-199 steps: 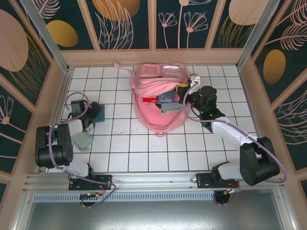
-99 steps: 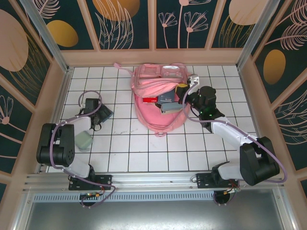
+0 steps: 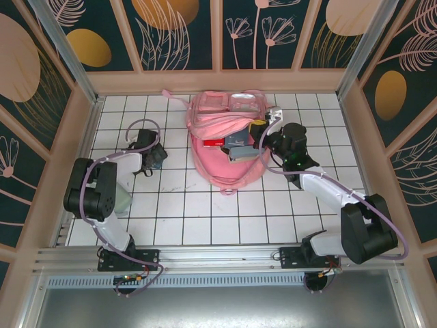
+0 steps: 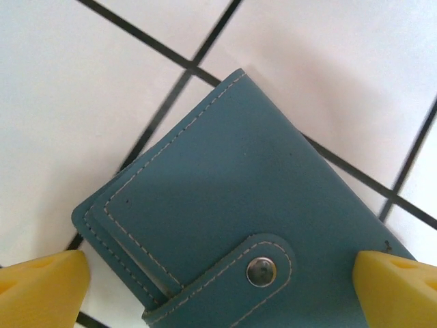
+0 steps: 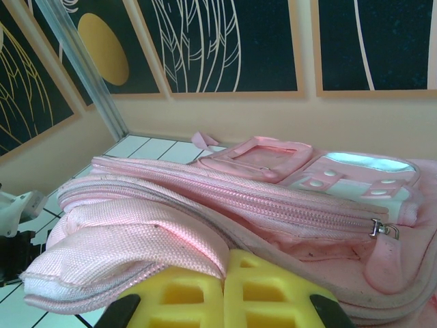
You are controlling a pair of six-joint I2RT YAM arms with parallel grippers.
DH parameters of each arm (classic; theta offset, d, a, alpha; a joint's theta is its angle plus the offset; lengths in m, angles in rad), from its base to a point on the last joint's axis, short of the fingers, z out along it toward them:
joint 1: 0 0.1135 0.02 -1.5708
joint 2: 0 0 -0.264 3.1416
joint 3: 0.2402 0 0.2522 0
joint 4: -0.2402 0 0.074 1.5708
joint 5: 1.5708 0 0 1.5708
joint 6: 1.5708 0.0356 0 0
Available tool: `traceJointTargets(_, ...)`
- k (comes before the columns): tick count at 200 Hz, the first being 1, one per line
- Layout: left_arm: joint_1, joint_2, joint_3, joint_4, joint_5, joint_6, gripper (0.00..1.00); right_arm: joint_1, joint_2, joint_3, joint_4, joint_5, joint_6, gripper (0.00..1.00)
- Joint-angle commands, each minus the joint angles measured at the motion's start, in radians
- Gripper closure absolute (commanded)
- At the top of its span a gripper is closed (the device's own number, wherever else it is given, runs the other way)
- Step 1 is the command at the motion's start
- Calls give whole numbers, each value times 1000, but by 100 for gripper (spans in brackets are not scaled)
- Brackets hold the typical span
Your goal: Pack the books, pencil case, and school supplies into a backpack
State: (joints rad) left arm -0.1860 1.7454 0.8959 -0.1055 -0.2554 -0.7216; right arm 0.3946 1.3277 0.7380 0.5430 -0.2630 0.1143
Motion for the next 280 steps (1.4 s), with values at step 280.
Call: traceJointTargets(280,-21,183,310,-305,-134,-438,1,13,4,52,86,-19,13,100)
